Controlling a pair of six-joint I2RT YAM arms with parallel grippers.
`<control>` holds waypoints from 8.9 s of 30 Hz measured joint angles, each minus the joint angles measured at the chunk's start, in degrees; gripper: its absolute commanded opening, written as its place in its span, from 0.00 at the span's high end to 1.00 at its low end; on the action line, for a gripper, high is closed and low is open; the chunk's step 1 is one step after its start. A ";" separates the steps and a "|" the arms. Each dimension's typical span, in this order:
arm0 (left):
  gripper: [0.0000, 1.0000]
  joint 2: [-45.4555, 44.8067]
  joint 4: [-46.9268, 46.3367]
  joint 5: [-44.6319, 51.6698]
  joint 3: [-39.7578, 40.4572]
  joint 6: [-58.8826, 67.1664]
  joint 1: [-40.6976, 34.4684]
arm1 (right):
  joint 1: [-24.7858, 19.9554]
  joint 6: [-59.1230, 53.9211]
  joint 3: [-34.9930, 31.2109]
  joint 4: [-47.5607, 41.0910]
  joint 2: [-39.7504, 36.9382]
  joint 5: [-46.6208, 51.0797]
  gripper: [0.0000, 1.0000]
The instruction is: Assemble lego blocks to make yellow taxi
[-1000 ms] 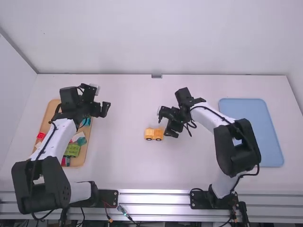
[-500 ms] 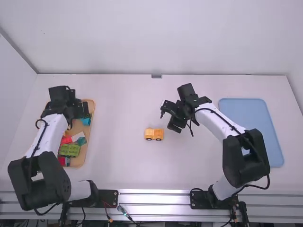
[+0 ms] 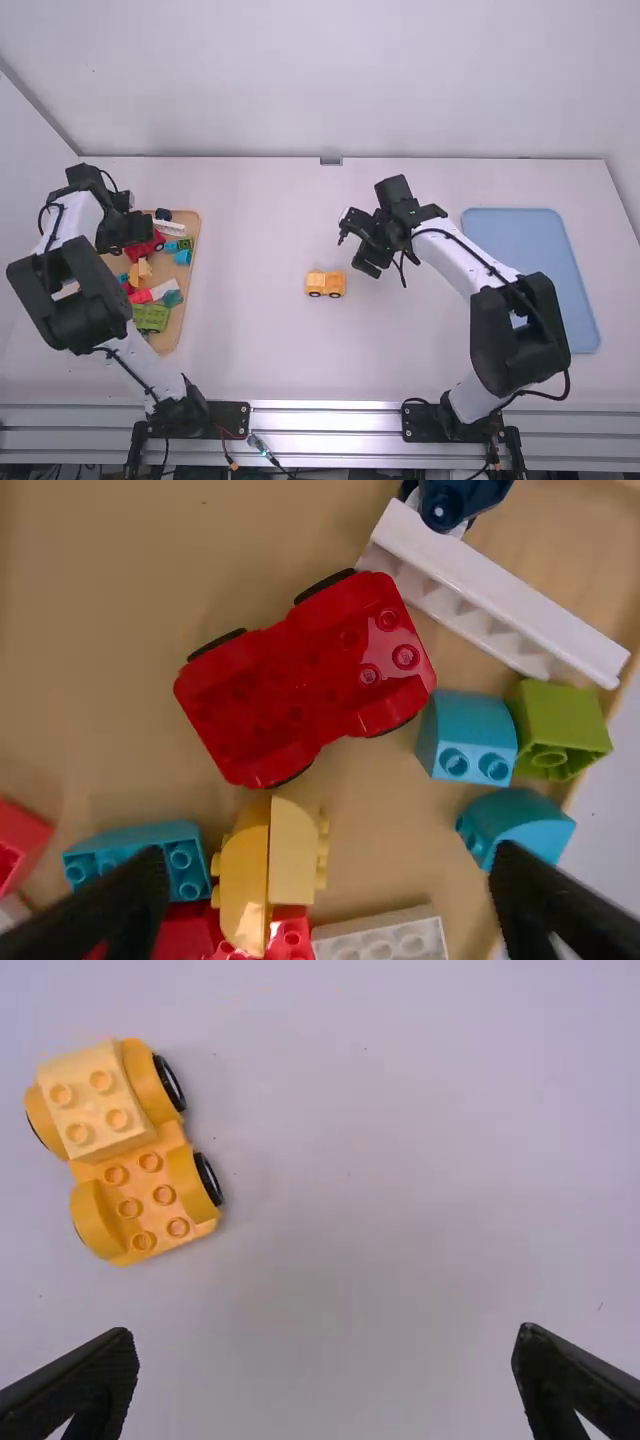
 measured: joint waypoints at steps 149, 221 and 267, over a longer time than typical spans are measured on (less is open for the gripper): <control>0.82 0.22 22.05 -3.19 -20.74 -11.37 -0.33 | 1.42 0.46 0.00 -1.73 -0.02 1.90 0.01; 0.98 -18.58 91.60 19.08 -49.53 0.26 -45.35 | 2.14 57.40 0.13 61.59 15.72 -41.40 0.39; 0.01 -18.53 98.12 19.37 -50.03 -3.98 -31.43 | 2.99 53.07 11.89 -15.74 7.85 6.43 1.00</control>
